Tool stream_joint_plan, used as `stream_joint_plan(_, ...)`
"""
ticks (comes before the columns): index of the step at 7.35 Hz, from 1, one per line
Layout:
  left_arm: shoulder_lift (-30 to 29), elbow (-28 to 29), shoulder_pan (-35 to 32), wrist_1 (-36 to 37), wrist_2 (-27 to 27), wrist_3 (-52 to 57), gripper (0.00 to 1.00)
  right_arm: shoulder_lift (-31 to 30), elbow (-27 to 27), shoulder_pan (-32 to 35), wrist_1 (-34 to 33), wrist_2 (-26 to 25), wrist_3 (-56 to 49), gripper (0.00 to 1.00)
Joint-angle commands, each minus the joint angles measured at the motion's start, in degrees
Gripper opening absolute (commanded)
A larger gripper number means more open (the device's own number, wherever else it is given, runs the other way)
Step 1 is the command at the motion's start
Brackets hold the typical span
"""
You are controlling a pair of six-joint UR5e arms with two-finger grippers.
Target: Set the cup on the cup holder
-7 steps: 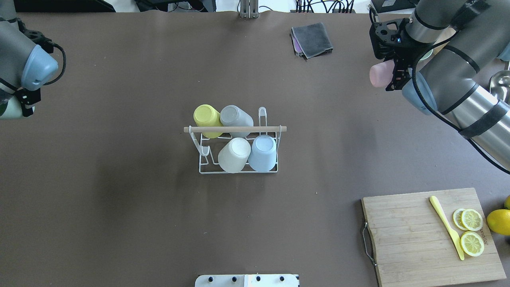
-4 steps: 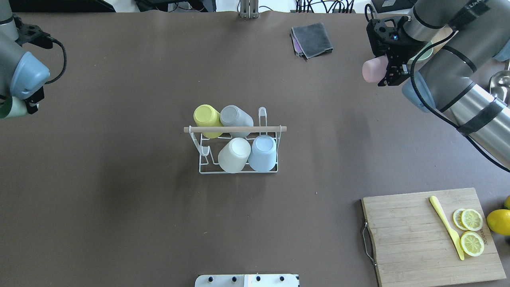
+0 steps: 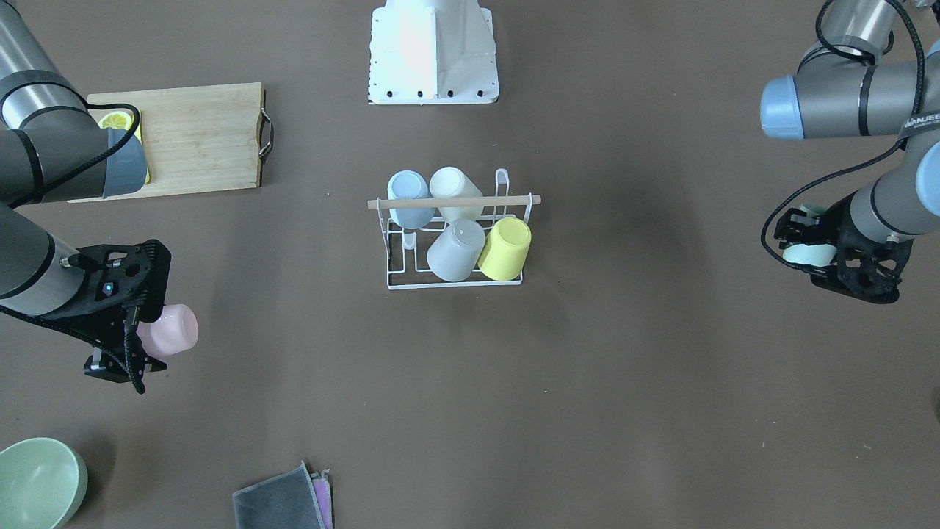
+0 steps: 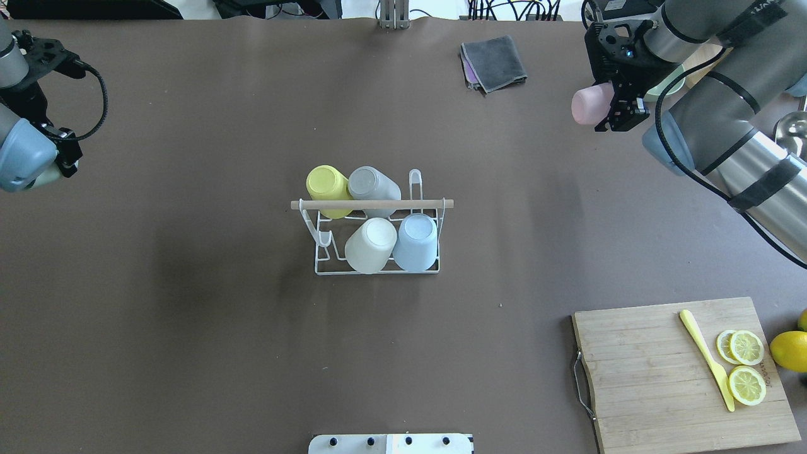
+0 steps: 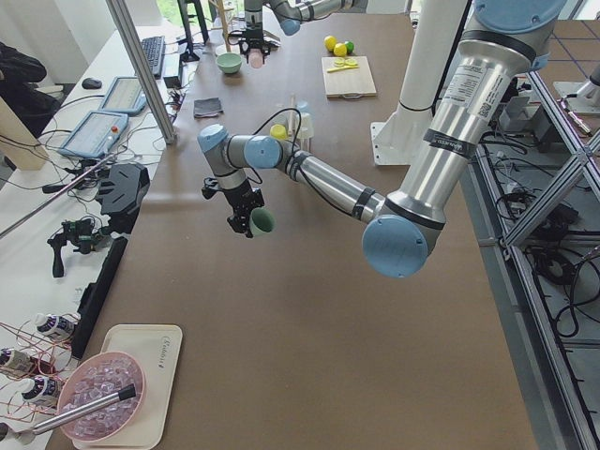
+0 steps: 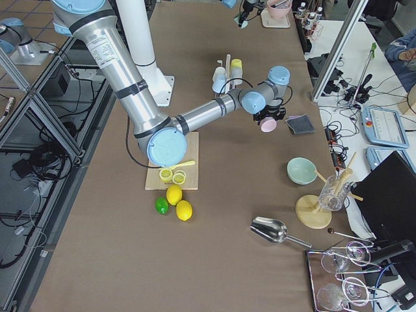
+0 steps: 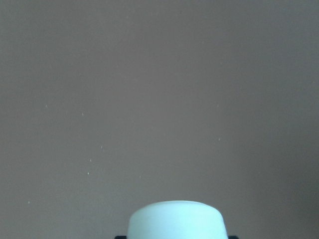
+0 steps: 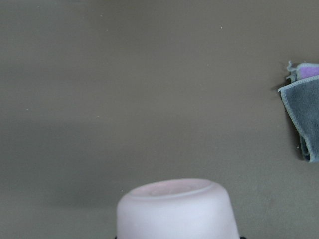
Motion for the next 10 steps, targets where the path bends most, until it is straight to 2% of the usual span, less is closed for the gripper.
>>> stream_joint_plan(1,1.1,-2.9,1.2,-11.4,0.0,-6.0,0.00,0.0,-0.9,0.0,5.5,0.5,2.8,0.00)
stream_joint_plan(3,1.4,-2.2,6.0,-26.7,0.2,-13.2,0.00,-0.2,-1.2,1.4,5.6,4.5,6.7,0.00)
stream_joint_plan(4,1.3,-2.8,7.0,-33.5,0.3,-19.5,0.00,0.1,-1.2,1.6,7.2,4.7,7.4,0.00)
stream_joint_plan(5,1.3,-3.9,7.5,-40.6,0.5,-25.7,0.00,-0.3,-1.4,1.9,12.8,4.7,12.2,0.00)
stream_joint_plan(6,1.4,-5.4,7.6,-45.2,0.5,-27.4,0.00,-0.9,-1.5,2.0,19.1,4.7,20.0,0.00)
stream_joint_plan(7,2.3,-7.5,7.7,-49.4,1.4,-27.6,0.00,-0.7,-1.6,2.4,22.2,4.6,22.9,0.00)
stream_joint_plan(10,4.6,-7.7,8.2,-72.4,5.8,-33.6,0.00,-0.2,-1.7,2.7,36.8,3.2,39.1,0.00)
